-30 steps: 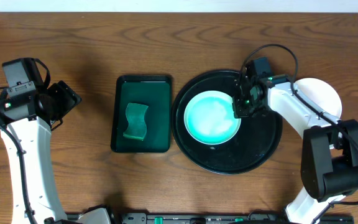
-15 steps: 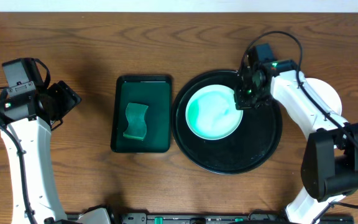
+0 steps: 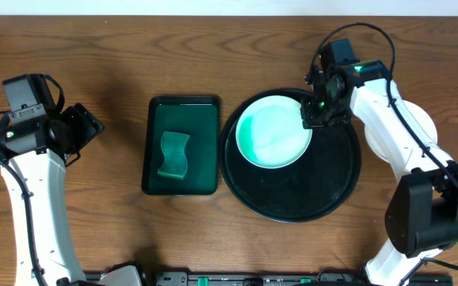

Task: Clean dirty plates on tray and stack at the side
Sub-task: 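Lift the pale green plate off the black tray with the right gripper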

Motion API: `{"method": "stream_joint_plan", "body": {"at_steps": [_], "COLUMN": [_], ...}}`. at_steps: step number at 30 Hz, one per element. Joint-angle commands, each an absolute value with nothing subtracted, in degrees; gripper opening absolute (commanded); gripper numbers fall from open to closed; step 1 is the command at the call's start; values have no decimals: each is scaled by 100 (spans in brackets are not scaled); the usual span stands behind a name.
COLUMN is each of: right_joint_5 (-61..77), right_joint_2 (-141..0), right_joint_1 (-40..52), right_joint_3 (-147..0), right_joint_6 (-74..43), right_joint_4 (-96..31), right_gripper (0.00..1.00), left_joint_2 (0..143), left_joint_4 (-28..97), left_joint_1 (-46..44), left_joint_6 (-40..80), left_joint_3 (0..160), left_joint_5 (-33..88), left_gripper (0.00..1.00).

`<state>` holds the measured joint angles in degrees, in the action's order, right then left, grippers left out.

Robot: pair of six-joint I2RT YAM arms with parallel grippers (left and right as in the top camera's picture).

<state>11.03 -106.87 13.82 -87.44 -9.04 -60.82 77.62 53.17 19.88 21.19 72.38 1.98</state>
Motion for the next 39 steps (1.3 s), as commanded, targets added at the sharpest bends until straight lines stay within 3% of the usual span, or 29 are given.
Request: {"method": "stream_joint_plan", "body": {"at_steps": [1, 8, 18, 27, 39], "right_joint_5": [1726, 1990, 1420, -51, -475], "right_joint_2": [-10541, -10543, -10545, -10567, -10565], "right_joint_1": [1361, 1673, 2869, 3795, 3986], "right_joint_3": [-8899, -8899, -8897, -8897, -8897], "right_joint_6": [-1179, -1890, -2768, -2783, -2506], "right_joint_4": [-5992, -5290, -3739, -2985, -2630], "right_gripper": [1, 1, 1, 1, 1], "left_joint_2": [7728, 7728, 7728, 7728, 7728], "left_joint_4": [5334, 5334, 5334, 5334, 5334], "left_joint_1": [2014, 2014, 2014, 2014, 2014], "left_joint_6": [2152, 2152, 2152, 2152, 2154], "left_joint_3": [7321, 7321, 7321, 7321, 7321], "left_joint_5": [143, 143, 143, 143, 143], "left_gripper": [81, 81, 81, 81, 81]}}
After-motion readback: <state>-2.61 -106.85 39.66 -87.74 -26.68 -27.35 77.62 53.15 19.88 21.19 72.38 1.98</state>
